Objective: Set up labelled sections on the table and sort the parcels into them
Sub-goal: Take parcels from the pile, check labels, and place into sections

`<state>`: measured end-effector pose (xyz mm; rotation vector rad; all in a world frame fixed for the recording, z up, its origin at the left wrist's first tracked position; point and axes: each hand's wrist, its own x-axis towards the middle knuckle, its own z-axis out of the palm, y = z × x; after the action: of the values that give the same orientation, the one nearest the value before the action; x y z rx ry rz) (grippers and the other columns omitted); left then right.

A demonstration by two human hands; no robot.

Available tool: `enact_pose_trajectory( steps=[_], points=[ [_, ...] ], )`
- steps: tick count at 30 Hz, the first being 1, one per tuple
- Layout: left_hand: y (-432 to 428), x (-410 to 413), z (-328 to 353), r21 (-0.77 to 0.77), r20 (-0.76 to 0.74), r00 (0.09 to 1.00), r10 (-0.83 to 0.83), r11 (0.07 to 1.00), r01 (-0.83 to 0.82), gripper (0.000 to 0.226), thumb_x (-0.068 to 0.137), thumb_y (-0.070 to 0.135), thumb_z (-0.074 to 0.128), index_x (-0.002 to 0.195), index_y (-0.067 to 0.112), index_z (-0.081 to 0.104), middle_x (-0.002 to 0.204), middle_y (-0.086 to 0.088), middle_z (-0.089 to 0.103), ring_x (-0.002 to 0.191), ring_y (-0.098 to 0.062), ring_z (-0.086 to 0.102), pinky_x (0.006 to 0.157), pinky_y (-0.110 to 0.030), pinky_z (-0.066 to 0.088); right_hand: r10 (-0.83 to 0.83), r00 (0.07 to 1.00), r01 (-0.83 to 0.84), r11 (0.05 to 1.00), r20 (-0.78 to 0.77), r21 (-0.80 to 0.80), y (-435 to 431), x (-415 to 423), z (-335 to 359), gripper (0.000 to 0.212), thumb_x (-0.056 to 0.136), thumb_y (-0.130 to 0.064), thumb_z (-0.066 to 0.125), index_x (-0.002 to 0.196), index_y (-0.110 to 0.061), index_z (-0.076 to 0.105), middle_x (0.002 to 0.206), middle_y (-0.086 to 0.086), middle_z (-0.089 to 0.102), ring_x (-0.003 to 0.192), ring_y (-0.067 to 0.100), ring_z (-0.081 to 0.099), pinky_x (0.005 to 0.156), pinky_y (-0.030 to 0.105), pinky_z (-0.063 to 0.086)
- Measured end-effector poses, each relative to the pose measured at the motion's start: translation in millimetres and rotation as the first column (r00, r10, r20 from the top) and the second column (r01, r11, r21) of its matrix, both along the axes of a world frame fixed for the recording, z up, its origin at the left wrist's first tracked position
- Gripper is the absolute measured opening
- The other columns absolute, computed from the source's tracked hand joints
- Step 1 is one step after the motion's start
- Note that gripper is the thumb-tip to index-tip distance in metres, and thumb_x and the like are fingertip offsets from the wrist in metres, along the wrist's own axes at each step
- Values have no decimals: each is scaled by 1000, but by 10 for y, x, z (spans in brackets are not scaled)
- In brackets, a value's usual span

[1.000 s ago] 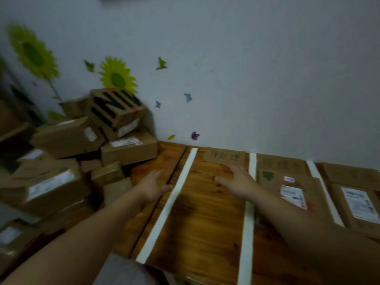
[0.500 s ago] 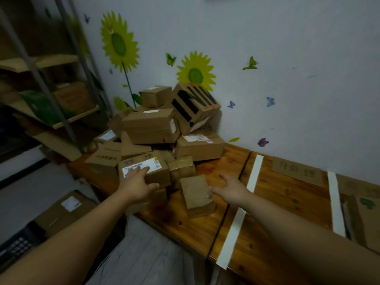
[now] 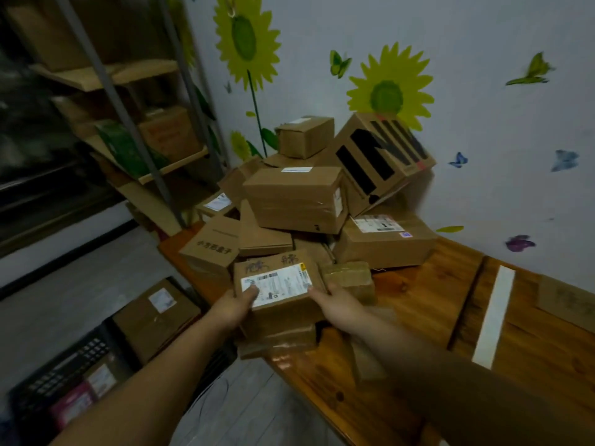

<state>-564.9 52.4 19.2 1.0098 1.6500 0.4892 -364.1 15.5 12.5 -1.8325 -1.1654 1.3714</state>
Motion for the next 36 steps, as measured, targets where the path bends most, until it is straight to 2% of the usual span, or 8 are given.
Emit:
enact_pose_trajectory(
  steps=[7,12,19,22,26,28,32,36],
  points=[
    [62,-24,245,335,158,981,-112,941,53,50,96,22,51,141,31,31,121,1,61,104,-19,61,98,-44,48,-266,964,264,944,-15,198,26,-151,182,33,95,-25,56,125,-21,42,109,-9,57,92,7,57,69,18,47],
    [126,-140,582,508,235,915,-327,844,171,54,94,17,54,141,35,32,125,2,60,110,-17,61,99,-44,48,-474,877,462,792,-75,400,-187,-329,479,38,92,-21,61,122,-31,40,111,-11,55,108,12,59,94,37,52],
    [-128,-105,983,664,258,782,-567,692,283,60,96,10,50,146,33,26,119,12,57,105,-1,57,85,-20,48,-611,785,544,603,-99,583,-836,-491,888,48,93,-14,59,135,-23,39,122,-5,59,111,8,57,97,33,50],
    [-274,32,1058,667,263,738,-621,670,326,58,96,13,50,144,37,28,125,9,58,112,-12,58,93,-33,49,-687,725,567,551,-53,612,-1144,-435,1002,47,92,-19,60,134,-26,41,119,-9,60,109,5,58,98,36,49],
    [-592,353,1161,652,284,677,-679,655,383,58,95,15,52,142,42,30,122,11,60,111,-15,60,97,-40,49,-750,661,580,495,-18,647,-1626,-231,1104,46,93,-19,59,135,-24,40,108,-17,55,93,-9,53,85,14,49],
    [-841,545,1222,667,279,626,-728,616,419,57,95,13,51,140,43,30,119,10,59,109,-13,61,91,-30,52,-788,616,598,463,-5,655,-1909,-77,1126,44,94,-19,57,134,-24,41,112,-14,54,91,-10,51,70,3,44],
    [-1444,1021,1298,704,218,538,-814,513,491,52,95,14,53,136,41,36,125,6,57,115,-14,57,99,-34,48,-874,484,618,372,37,693,-2614,300,1152,43,94,-26,57,134,-26,44,130,-4,51,110,7,51,88,24,48],
    [-2136,1726,1228,711,141,493,-859,434,553,51,71,48,56,118,64,42,135,4,48,119,-16,54,102,-45,45,-915,400,649,321,49,690,-3498,733,1166,41,94,-34,53,133,-33,42,131,-4,50,116,12,50,97,36,47]
  ],
)
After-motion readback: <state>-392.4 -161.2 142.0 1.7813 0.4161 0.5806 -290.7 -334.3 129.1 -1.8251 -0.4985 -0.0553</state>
